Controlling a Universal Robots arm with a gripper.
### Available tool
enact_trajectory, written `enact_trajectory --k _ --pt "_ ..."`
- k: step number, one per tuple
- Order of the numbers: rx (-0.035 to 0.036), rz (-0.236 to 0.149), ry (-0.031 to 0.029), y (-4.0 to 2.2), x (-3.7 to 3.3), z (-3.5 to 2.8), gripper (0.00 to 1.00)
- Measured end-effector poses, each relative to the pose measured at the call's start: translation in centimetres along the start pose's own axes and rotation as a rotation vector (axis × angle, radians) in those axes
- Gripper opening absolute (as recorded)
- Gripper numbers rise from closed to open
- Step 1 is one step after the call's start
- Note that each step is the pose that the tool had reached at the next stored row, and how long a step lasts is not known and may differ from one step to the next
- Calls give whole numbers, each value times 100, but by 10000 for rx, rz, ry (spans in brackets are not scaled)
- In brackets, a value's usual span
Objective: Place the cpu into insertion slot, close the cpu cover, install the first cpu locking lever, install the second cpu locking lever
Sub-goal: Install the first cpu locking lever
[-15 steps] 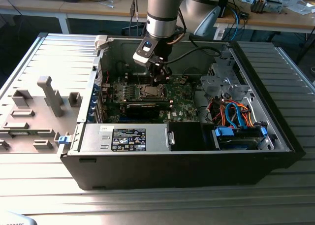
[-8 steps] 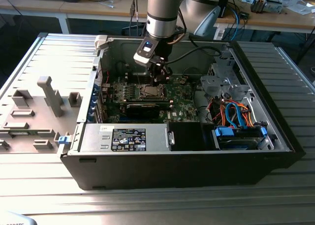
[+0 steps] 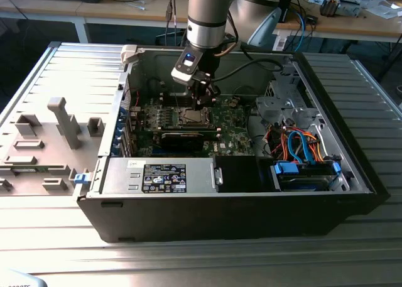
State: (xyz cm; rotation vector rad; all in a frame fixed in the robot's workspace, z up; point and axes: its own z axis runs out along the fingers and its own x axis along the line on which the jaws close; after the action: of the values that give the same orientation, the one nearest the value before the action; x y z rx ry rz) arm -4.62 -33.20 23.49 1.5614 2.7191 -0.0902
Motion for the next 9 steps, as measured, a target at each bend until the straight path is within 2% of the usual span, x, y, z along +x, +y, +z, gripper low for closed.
enact_trajectory --k 9 --pt "-9 -254 -12 0 0 1 11"
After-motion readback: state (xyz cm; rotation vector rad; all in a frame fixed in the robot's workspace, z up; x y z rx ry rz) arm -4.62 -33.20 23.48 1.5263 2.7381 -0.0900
